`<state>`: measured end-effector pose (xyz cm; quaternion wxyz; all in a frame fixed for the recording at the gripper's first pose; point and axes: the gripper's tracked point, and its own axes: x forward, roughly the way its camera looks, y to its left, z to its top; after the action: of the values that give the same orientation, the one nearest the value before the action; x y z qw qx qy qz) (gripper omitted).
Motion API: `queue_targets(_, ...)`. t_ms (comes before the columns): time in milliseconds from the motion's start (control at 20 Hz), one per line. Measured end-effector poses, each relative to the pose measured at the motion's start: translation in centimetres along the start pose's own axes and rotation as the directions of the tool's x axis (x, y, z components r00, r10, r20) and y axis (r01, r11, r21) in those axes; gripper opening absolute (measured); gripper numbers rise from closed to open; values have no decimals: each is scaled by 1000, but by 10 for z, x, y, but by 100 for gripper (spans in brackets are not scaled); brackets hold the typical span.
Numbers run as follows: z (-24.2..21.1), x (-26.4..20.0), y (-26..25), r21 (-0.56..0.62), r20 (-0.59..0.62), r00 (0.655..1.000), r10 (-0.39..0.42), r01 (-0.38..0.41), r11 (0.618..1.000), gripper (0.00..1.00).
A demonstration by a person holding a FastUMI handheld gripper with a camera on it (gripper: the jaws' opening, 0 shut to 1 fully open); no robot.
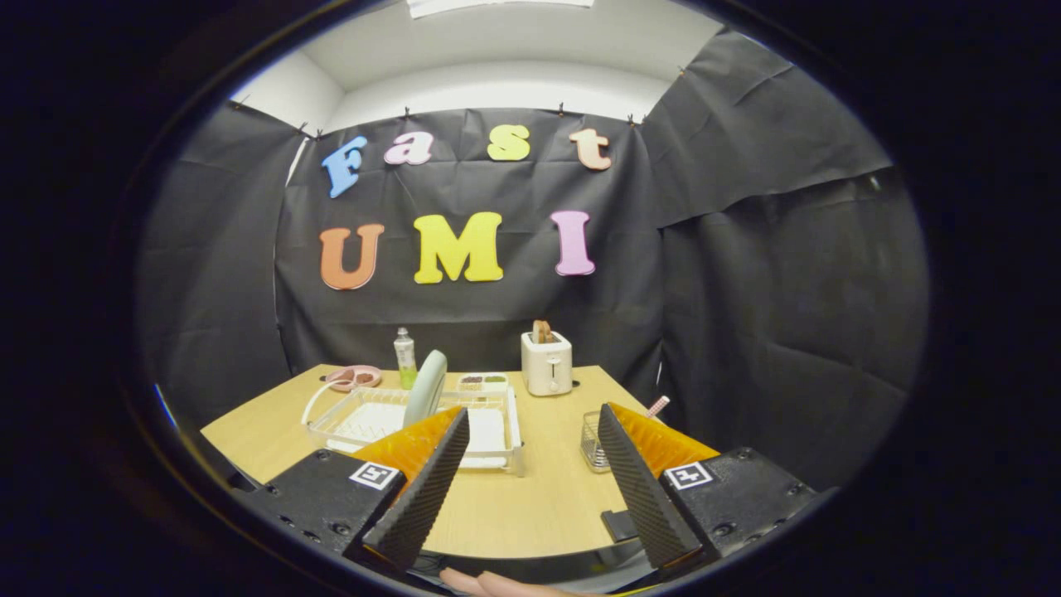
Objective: Take the plate from the dish rack, then take the spoon from the basket and place it into the plate.
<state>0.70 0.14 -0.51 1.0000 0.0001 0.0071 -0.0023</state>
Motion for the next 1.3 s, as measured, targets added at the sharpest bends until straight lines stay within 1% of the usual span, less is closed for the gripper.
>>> queue_targets(200, 7, 11, 5, -6, -4, 1000, 3, -3, 1000, 100)
queue_targets(350, 15, 27, 16, -17, -24, 999, 27, -28, 999, 100)
queue_targets(550, 27, 65, 34, -57, -80, 996, 33, -38, 998, 100)
queue_targets(750, 44, 107, 68, -93, -162, 985, 67, -83, 992, 100)
queue_targets(950, 67, 150, 98, -142, -243, 968, 59, -95, 985, 100)
queue_targets(1100, 74, 183, 120, -170, -324, 944, 55, -116, 979, 100)
queue_targets(1150, 71, 194, 128, -175, -362, 930, 54, -125, 977, 100)
queue_targets(1250, 61, 216, 141, -194, -454, 890, 40, -142, 971, 100)
queue_targets(1300, 58, 229, 145, -200, -490, 872, 20, -135, 970, 100)
